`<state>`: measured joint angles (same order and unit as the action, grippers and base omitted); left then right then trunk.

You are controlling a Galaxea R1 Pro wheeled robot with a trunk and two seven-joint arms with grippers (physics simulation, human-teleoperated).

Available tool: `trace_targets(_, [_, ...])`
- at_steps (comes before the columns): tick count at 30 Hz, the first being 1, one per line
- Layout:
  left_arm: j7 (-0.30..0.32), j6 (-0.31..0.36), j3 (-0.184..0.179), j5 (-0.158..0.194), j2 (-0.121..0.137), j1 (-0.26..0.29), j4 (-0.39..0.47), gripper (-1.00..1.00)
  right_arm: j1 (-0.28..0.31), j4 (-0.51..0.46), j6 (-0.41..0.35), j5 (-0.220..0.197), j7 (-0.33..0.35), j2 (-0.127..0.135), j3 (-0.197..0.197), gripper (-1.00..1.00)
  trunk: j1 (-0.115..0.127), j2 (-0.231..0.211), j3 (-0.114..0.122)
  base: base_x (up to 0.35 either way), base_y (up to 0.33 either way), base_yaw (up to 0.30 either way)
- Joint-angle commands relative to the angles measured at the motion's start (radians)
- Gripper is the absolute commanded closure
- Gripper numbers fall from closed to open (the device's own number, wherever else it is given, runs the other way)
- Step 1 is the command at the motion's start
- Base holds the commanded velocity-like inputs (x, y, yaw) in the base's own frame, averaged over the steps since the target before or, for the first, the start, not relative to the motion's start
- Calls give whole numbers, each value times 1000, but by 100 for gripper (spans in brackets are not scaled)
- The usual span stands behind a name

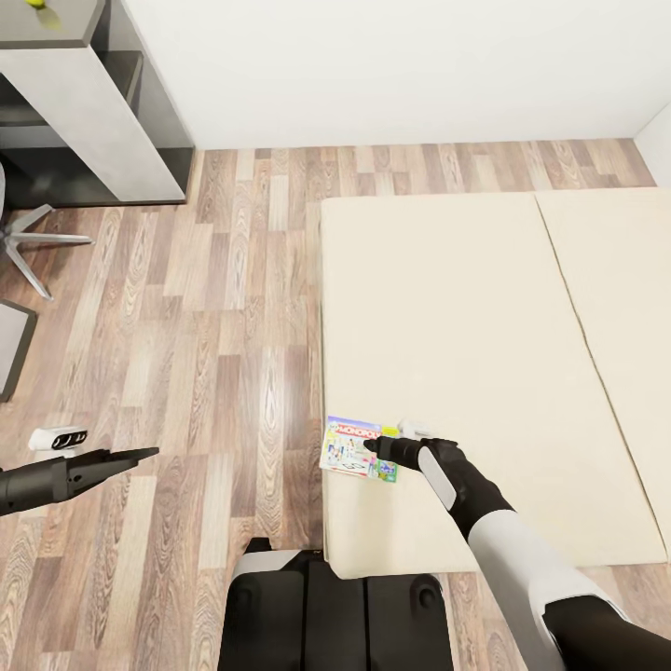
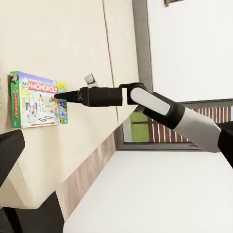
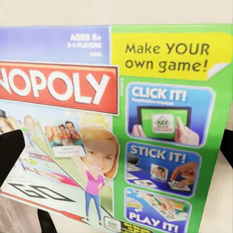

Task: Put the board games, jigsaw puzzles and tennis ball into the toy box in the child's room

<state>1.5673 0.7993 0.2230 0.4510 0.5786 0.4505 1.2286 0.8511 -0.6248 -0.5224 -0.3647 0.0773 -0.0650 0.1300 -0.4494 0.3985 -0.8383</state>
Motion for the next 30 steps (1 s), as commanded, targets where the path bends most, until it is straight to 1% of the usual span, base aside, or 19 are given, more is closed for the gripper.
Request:
trace_targets(1, [4,11,1,0,5,0,0,-100,0,-1,-4,1,1,-1,0,-100,-1,2,-1,0,0,0])
trace_targets(7, [4,11,2,1,15,-1,0,-100,0,-1,-5,1,1,-2,0,-100,-1,2,-1,0,0,0])
trace_targets(15, [4,11,2,1,16,-1,0,-100,0,-1,-5,0,1,-2,0,-100,-1,2,-1,0,8,0])
trace_targets(23, [4,11,3,1,17,-1,0,-100,0,-1,-5,0,2,-1,0,-100,-1,2,-1,0,95,0])
trace_targets(30, [4,11,3,2,17,-1,0,-100,0,-1,-3,0,2,0,1,-100,-1,2,-1,0,27,0])
